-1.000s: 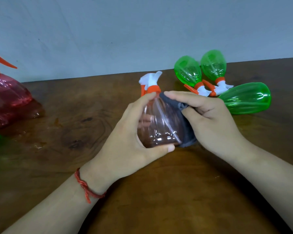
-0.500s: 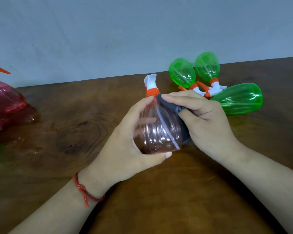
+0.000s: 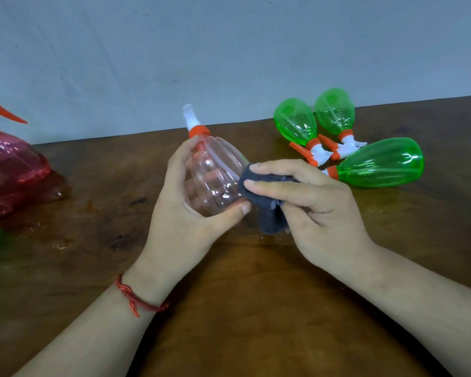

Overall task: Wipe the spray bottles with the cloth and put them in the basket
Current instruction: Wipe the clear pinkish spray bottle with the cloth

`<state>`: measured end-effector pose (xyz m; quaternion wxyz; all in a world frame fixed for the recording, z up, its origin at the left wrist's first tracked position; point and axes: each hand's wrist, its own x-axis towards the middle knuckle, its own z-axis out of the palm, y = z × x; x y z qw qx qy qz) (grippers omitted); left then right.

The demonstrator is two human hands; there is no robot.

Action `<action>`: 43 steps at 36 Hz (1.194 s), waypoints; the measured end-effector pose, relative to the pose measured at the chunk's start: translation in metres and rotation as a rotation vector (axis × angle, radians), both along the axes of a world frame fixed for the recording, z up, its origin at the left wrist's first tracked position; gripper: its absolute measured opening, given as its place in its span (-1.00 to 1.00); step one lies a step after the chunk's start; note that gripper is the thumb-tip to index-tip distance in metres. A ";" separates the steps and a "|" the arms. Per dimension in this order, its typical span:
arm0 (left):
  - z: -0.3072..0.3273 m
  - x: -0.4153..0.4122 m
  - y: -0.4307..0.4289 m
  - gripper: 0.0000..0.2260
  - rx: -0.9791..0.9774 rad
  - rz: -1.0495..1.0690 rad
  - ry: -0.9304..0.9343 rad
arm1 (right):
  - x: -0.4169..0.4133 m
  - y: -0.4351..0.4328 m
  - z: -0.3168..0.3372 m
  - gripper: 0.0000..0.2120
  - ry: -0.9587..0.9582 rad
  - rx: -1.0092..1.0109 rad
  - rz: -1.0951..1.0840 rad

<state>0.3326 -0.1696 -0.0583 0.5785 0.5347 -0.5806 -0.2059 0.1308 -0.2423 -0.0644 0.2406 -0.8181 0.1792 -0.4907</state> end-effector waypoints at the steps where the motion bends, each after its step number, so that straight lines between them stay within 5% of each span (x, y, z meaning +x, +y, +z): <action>1: 0.000 -0.001 0.001 -0.08 0.011 -0.028 -0.004 | 0.000 0.000 0.000 -0.48 -0.006 0.014 0.001; 6: -0.003 -0.009 0.004 -0.04 0.060 -0.176 -0.036 | 0.000 -0.009 0.003 -0.40 -0.103 0.295 -0.003; 16: 0.001 -0.020 0.011 -0.03 0.025 -0.266 -0.065 | 0.001 -0.017 0.011 -0.57 -0.372 0.807 0.176; 22: -0.001 -0.022 0.008 -0.05 -0.017 -0.203 -0.039 | 0.001 -0.015 0.009 -0.57 -0.355 0.741 0.168; 34: -0.006 -0.014 0.000 -0.08 0.020 -0.025 0.022 | -0.004 -0.003 0.002 -0.51 -0.003 0.048 0.030; 38: -0.008 -0.012 0.001 -0.09 0.075 -0.103 0.136 | -0.003 -0.008 0.000 -0.45 0.020 0.104 -0.029; 43: 0.004 -0.015 -0.001 -0.36 0.198 -0.118 0.525 | -0.002 -0.017 -0.002 -0.46 -0.036 0.226 -0.058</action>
